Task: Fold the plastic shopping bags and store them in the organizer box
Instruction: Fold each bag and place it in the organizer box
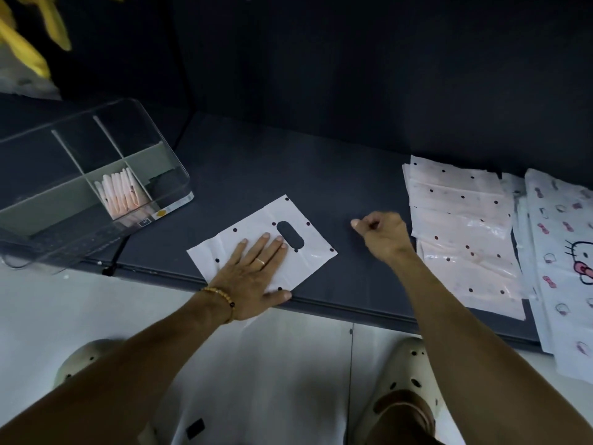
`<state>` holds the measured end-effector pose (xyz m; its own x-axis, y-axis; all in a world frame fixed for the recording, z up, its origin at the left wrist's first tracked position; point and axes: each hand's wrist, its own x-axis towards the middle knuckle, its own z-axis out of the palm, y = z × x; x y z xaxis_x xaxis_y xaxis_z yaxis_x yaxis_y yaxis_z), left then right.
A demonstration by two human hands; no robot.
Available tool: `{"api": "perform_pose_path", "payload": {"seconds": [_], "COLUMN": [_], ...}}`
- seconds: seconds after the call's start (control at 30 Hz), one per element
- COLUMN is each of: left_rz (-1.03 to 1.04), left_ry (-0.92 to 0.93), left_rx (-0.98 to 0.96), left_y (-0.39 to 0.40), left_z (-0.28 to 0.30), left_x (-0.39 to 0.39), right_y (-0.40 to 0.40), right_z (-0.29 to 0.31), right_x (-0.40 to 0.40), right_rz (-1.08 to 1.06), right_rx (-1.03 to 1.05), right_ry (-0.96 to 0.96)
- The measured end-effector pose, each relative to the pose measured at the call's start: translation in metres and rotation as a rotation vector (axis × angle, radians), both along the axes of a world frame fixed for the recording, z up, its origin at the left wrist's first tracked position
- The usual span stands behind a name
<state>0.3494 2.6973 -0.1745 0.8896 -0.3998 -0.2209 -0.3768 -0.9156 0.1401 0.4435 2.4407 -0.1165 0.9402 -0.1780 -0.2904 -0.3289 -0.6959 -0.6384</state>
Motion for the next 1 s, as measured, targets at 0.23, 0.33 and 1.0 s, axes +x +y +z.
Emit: {"api": "perform_pose_path", "payload": {"seconds": [0.23, 0.33, 1.0], "left_rz": [0.172, 0.152, 0.686], "left_ry": [-0.059, 0.017, 0.17], "left_rx": [-0.24, -0.136, -0.778], "left_y": [0.019, 0.064, 0.061], "left_z": [0.024, 0.03, 0.047], "left_x": [-0.002, -0.011, -0.014], "right_y": [0.05, 0.078, 0.084], "right_z": [-0.005, -0.011, -0.014], "right_x": [-0.071, -0.109, -0.094], "right_rz": [0.387, 0.592, 0.057], "right_rx": [-0.171, -0.274, 0.138], "right_ry": [-0.218, -0.294, 0.036]}}
